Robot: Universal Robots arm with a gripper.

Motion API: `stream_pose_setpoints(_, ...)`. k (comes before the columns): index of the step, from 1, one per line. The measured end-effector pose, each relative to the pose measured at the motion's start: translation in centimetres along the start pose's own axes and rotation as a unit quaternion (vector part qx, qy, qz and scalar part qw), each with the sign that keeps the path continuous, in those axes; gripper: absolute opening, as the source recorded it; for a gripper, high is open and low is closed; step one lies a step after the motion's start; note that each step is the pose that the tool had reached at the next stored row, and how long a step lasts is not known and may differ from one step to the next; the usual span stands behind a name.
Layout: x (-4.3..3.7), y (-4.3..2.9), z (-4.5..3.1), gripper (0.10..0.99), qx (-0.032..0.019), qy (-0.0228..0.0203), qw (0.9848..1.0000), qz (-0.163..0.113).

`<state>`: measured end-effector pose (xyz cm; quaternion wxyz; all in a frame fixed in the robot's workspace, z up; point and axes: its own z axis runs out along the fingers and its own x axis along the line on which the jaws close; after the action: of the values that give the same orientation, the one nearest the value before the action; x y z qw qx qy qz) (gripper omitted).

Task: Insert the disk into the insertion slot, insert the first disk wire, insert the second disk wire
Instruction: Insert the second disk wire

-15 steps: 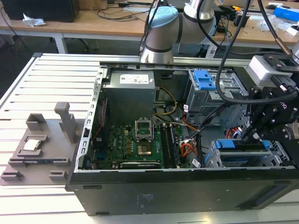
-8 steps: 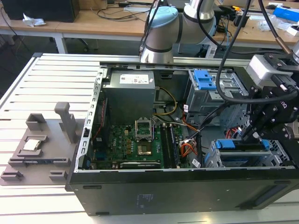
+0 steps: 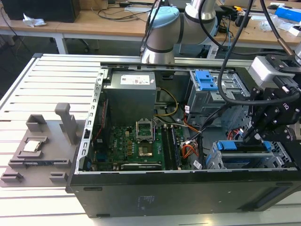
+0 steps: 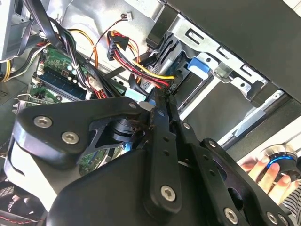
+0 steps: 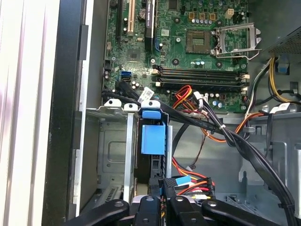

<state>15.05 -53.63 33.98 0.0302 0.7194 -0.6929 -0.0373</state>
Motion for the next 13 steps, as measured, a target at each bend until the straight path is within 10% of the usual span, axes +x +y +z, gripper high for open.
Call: stream_pose_setpoints(13, -0.01, 0.04, -0.35, 0.149, 0.0, -0.0018, 1.0, 0.0)
